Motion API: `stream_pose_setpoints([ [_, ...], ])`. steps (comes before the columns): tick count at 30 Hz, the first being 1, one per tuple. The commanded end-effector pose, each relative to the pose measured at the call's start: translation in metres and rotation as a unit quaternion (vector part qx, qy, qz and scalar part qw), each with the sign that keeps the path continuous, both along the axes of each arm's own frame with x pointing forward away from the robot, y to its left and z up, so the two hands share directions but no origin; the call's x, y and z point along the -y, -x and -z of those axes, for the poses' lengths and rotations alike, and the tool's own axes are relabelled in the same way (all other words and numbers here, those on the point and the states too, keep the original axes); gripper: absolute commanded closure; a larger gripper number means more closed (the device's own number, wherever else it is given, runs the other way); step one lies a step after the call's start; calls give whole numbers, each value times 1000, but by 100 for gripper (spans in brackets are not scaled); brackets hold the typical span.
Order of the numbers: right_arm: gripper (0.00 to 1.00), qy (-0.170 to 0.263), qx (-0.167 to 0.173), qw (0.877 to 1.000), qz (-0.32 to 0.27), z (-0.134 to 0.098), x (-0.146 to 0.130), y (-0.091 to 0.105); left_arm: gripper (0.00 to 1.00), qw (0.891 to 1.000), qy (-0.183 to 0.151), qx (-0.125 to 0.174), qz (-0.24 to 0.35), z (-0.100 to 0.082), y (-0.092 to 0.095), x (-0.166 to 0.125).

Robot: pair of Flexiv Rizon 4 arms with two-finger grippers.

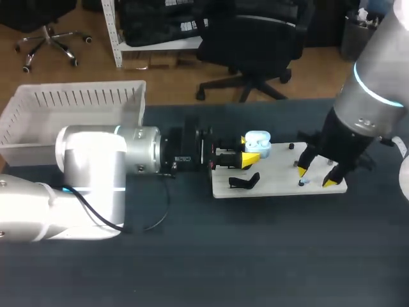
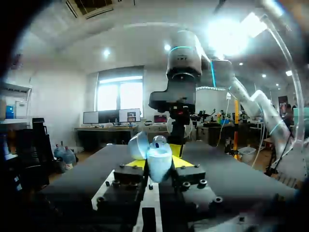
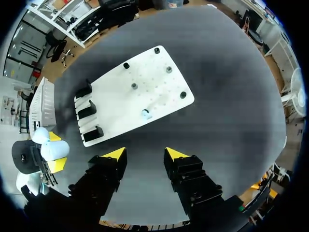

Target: Pick up each earbud case from the left stands, insert the matching earbuds, close the lid, and place the case in the box.

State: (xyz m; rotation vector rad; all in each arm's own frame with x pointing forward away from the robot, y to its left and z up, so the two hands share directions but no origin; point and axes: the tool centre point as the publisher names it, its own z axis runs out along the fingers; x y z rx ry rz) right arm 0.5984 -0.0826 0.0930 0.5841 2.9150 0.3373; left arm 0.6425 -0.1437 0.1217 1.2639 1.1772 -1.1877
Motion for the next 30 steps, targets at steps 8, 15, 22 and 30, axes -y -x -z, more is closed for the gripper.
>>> stream_pose_setpoints([
  [8,49,5,-7,1000,0,11,1,-12,100,1000,-11,9,2,6,12,-8],
  [15,54,5,-11,1000,-7,17,0,-16,100,1000,-10,13,-13,10,15,-22],
  [22,52,9,-15,1000,-15,26,-3,-21,100,1000,-5,12,-16,12,17,-26],
  [30,54,23,-20,999,-35,40,-6,-25,100,1000,-5,12,-16,12,17,-26],
])
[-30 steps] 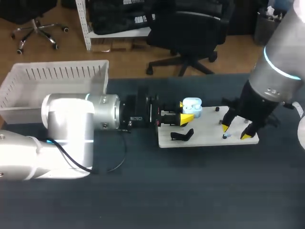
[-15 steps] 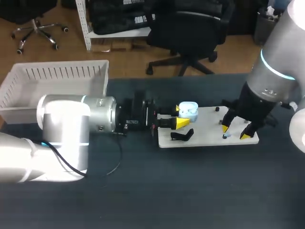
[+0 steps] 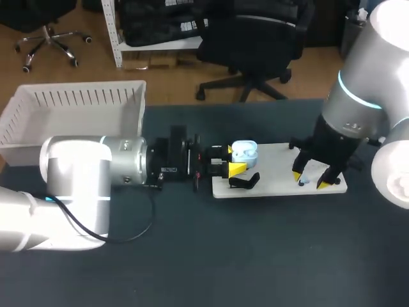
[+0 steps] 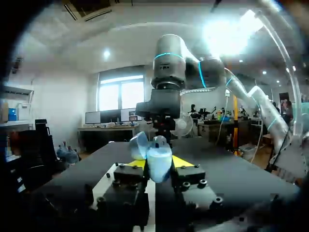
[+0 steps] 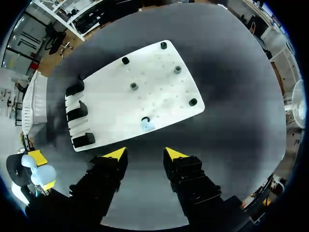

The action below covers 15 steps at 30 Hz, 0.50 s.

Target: Pick up each earbud case from the left stands, insert the matching earbuds, close the lid, and place the case in the box.

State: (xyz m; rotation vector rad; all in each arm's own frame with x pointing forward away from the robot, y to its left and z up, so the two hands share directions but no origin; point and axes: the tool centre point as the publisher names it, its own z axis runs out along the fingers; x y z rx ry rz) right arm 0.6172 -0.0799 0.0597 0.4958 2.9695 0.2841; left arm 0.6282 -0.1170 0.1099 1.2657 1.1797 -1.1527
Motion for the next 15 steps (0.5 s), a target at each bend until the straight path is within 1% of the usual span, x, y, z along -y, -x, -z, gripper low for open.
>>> stream_pose_setpoints([
  [1,54,7,-4,1000,-5,8,-3,-7,100,1000,0,2,-5,0,2,1],
  [7,58,14,-3,1000,-13,13,-1,-15,100,1000,0,2,-5,0,2,1],
  [15,59,13,-5,1000,-13,18,2,-21,100,1000,0,2,-5,0,2,1],
])
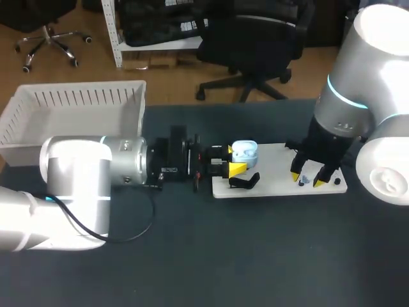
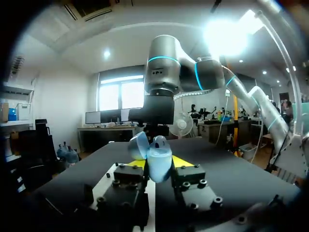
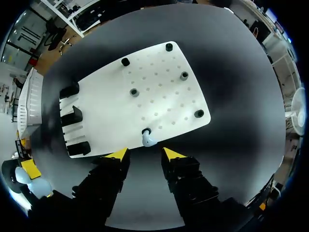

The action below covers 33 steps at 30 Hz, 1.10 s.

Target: Pick up each earbud case from the left stands, insert the matching earbuds, close the lid, and place the case in the box.

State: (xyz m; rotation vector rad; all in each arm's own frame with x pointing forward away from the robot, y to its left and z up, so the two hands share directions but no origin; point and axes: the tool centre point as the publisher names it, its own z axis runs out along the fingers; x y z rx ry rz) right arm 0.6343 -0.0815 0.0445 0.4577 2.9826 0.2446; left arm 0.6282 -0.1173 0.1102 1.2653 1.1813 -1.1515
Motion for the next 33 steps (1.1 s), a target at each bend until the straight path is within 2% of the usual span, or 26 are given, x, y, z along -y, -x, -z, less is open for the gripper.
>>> stream_pose_setpoints([
  [1,59,0,-2,1000,-2,4,0,-5,100,1000,1,2,-5,0,2,0],
  [12,62,1,-3,1000,1,9,3,-15,100,1000,1,2,-5,0,2,0],
  [15,66,1,-3,1000,2,12,3,-16,100,1000,1,2,-5,0,2,0],
  [26,65,-7,-11,1000,8,15,7,-14,100,1000,1,2,-5,0,2,0],
  [33,69,-9,-9,1000,6,14,3,-14,100,1000,1,2,-5,0,2,0],
])
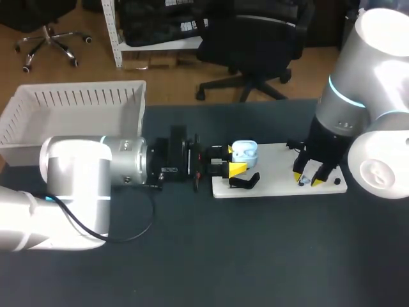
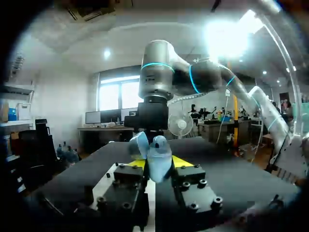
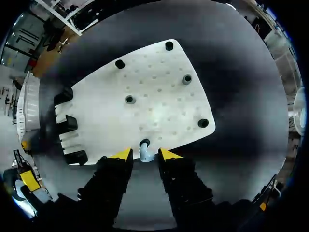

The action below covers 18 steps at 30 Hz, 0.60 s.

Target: Pick up each earbud case from the left stands, insert the matching earbuds, close the lid, and place the case in the box.

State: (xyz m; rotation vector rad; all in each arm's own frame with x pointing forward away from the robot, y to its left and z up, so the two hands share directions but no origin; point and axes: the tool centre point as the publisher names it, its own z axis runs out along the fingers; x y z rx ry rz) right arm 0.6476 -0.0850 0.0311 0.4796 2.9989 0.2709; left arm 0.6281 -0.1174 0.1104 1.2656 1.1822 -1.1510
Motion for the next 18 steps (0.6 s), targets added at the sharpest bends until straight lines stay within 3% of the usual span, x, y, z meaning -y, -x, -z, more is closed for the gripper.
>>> stream_pose_setpoints([
  [1,69,2,1,1000,1,1,0,-1,100,1000,1,2,-5,0,2,0],
  [10,69,9,-1,1000,8,8,2,-2,100,1000,1,2,-5,0,2,0],
  [16,77,13,-5,1000,12,10,3,-2,100,1000,1,2,-5,0,2,0],
  [18,88,15,-6,1000,12,10,3,-2,100,1000,1,2,-5,0,2,0],
])
